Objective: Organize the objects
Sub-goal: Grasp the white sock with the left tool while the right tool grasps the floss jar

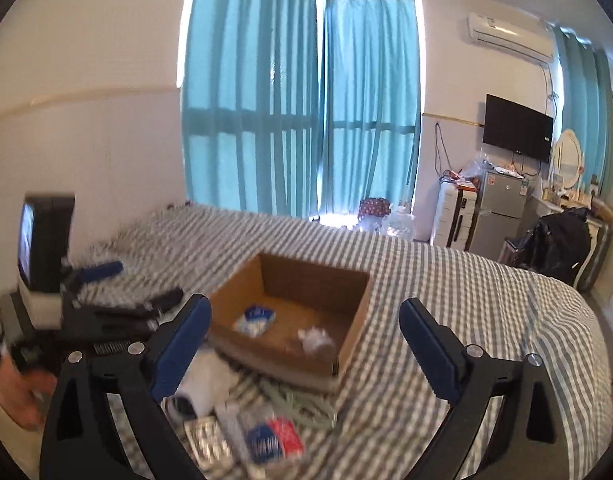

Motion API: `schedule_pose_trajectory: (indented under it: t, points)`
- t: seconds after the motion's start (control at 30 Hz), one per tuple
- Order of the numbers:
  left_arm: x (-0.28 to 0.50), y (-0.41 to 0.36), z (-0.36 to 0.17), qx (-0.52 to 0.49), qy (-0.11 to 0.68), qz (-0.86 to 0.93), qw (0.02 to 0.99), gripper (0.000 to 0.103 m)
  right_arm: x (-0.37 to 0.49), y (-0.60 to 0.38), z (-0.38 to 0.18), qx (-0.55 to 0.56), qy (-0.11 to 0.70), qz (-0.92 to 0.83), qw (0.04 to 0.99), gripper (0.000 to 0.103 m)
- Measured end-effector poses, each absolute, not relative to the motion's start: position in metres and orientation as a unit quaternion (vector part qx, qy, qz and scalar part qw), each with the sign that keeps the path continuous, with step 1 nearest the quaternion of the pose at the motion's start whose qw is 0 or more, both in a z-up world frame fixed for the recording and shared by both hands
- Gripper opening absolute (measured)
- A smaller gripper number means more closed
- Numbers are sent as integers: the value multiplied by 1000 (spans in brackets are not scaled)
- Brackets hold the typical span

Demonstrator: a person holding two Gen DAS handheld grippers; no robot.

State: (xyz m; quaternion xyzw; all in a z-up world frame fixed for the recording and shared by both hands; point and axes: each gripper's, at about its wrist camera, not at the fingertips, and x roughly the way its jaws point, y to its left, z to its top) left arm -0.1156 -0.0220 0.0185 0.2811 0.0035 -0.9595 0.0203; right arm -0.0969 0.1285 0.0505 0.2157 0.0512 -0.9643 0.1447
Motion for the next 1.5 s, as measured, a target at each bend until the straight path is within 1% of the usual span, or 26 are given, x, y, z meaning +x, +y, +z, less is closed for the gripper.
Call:
schedule_pose_trajectory:
  t: [0.2, 0.3, 0.47, 0.6, 0.87, 0.93, 0.97, 1.0, 1.03, 1.07, 1.1, 1.13, 1.17, 1.2, 1.23, 1.27, 1.4, 1.5]
  points:
    - [-81, -18, -15, 299, -25, -953, 41, 103, -80, 122, 2, 264, 48, -950, 160, 95]
    - [-75, -17, -38, 318, -22, -947, 37, 103, -83, 120, -24, 287, 56, -943, 160, 95]
    - [-86, -13, -80, 364, -19, -931, 24, 103, -100, 122, -70, 331, 68, -930, 147, 95]
    - [-96, -3, -102, 380, -31, -924, 15, 103, -122, 125, -99, 364, 62, -918, 146, 95]
    - [-115, 17, -123, 374, -83, -924, 4, 103, -147, 123, -124, 396, 54, -903, 158, 95]
    - [-118, 18, -124, 367, -87, -926, 9, 101, -151, 121, -129, 403, 53, -900, 160, 95]
    - [-119, 17, -124, 365, -87, -927, 6, 98, -152, 121, -131, 405, 52, -899, 158, 95]
    - [-120, 17, -124, 364, -85, -928, -1, 92, -154, 121, -134, 411, 51, -897, 158, 95]
    - [-120, 16, -123, 362, -83, -928, -4, 88, -156, 122, -137, 416, 44, -893, 162, 94]
    - [-121, 15, -123, 362, -81, -929, -6, 79, -158, 124, -139, 421, 33, -891, 169, 93]
    - [-122, 15, -122, 362, -78, -929, -9, 68, -159, 126, -142, 426, 20, -888, 175, 92]
    - [-122, 14, -122, 364, -74, -929, -15, 61, -161, 127, -144, 431, 11, -884, 181, 90]
    - [-122, 13, -122, 367, -67, -927, -24, 47, -161, 126, -146, 437, 5, -879, 190, 85]
    - [-123, 12, -123, 374, -60, -925, -28, 42, -160, 124, -148, 440, 4, -876, 195, 83]
    - [-123, 10, -123, 379, -56, -923, -29, 41, -160, 123, -151, 445, 6, -873, 199, 77]
    - [-123, 9, -123, 379, -54, -923, -30, 38, -158, 120, -153, 451, 11, -868, 206, 69]
    - [-118, 0, -113, 378, -35, -925, -28, 31, -148, 115, -149, 443, 42, -873, 197, 68]
    - [-111, -7, -101, 371, -14, -928, -29, 30, -138, 118, -140, 430, 45, -882, 189, 67]
